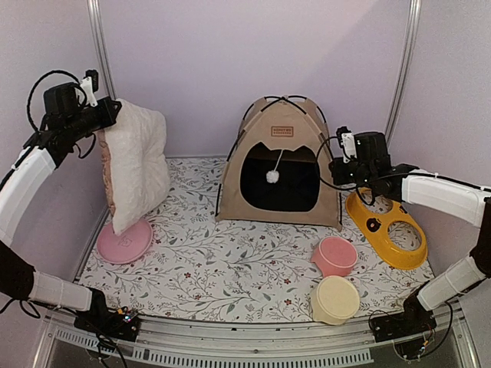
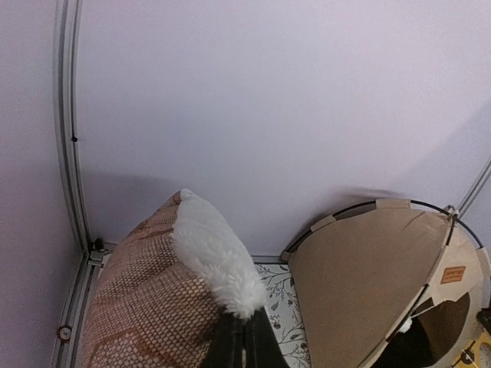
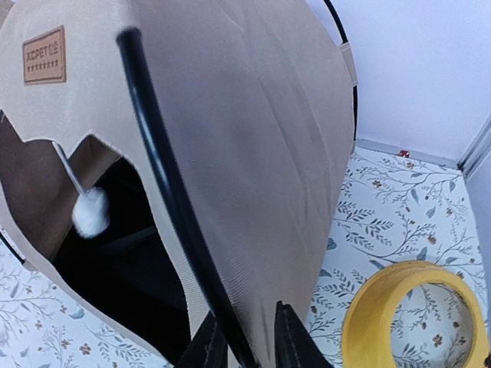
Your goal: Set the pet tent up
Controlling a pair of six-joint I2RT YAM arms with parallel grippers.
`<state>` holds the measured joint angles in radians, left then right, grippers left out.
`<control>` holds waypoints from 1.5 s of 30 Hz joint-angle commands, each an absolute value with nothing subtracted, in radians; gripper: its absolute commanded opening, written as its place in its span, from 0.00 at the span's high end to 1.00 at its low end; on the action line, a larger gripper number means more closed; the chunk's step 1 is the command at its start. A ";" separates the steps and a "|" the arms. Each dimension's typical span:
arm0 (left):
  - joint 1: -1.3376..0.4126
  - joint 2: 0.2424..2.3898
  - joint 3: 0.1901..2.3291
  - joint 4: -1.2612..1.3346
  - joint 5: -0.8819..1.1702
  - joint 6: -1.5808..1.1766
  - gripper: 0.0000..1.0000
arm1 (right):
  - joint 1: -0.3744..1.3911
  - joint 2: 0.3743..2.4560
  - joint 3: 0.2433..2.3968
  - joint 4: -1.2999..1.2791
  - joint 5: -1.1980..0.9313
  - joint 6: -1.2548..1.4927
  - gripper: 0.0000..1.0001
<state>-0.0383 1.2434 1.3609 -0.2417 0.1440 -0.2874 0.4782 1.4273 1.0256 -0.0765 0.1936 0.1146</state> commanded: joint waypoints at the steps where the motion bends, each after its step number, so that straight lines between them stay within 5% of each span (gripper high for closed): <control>1: -0.090 1.210 1.396 -0.211 0.144 -0.276 1.00 | 0.471 1.432 1.067 -0.081 0.242 0.101 0.67; 8: -0.167 1.178 1.390 -0.217 0.082 -0.268 1.00 | 0.472 1.356 1.066 -0.132 0.199 0.130 0.30; 14: -0.240 1.130 1.363 -0.225 0.061 -0.276 1.00 | 0.478 1.259 1.046 -0.204 0.149 0.183 0.13; 26: -0.430 0.949 1.298 -0.311 0.036 -0.385 1.00 | 0.517 1.114 1.005 -0.246 0.054 0.267 0.11; 42: -0.458 0.817 1.220 -0.369 0.586 -0.427 1.00 | 0.582 1.139 1.003 -0.186 0.000 0.316 0.10; 45: -0.462 0.822 1.204 -0.397 0.540 -0.389 1.00 | 0.594 1.151 1.031 -0.203 0.000 0.317 0.10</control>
<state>-0.4465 0.8185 1.2213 -0.4133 0.4774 -0.4187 0.5739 1.1328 1.0008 -0.2153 0.0162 0.3008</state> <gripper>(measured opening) 0.010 0.901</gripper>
